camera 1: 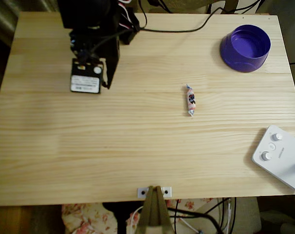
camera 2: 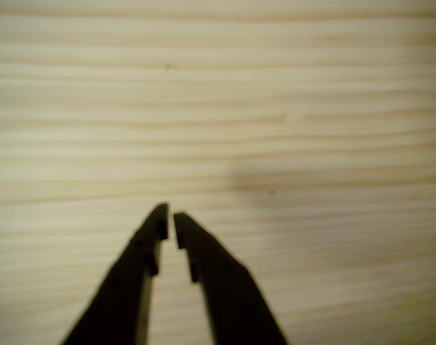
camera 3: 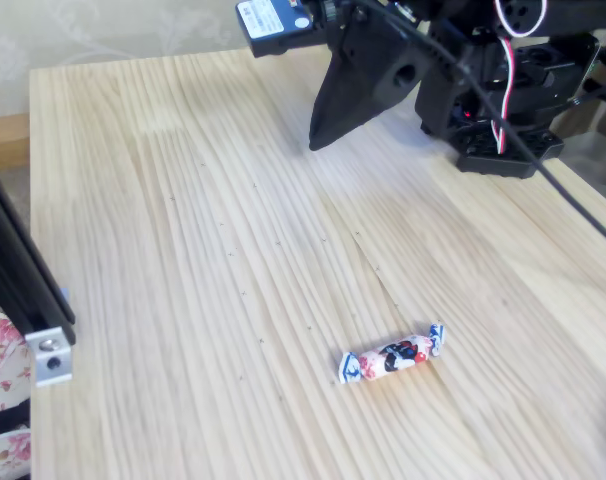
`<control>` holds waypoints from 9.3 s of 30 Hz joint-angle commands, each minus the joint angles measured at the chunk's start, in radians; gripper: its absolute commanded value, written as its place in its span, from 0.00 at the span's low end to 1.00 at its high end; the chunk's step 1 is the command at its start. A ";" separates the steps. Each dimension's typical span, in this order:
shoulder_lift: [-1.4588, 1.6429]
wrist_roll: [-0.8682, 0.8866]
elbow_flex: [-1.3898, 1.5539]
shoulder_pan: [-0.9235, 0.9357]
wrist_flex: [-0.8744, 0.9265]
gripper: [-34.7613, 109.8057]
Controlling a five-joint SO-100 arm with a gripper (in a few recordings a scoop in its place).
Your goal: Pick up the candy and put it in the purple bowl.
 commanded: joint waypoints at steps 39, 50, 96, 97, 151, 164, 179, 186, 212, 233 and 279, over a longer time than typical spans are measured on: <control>-0.968 0.669 -1.209 -0.667 0.350 0.23; -1.180 0.821 -1.224 -0.746 0.250 0.23; -1.729 0.857 -1.374 -0.907 0.006 0.35; -1.738 0.856 -1.378 -0.905 0.000 0.35; -1.414 0.755 -1.121 -0.759 -0.066 0.23; -0.690 0.561 -0.862 -0.838 -0.035 0.23; -0.282 0.411 -0.663 -1.206 -0.276 0.23; -0.414 0.224 -0.661 -1.368 -0.486 0.23; -1.298 0.255 -1.037 -1.491 -0.713 0.23; -1.399 0.302 -1.100 -1.451 -0.632 0.28; -1.032 0.196 -1.042 -0.772 -0.250 0.23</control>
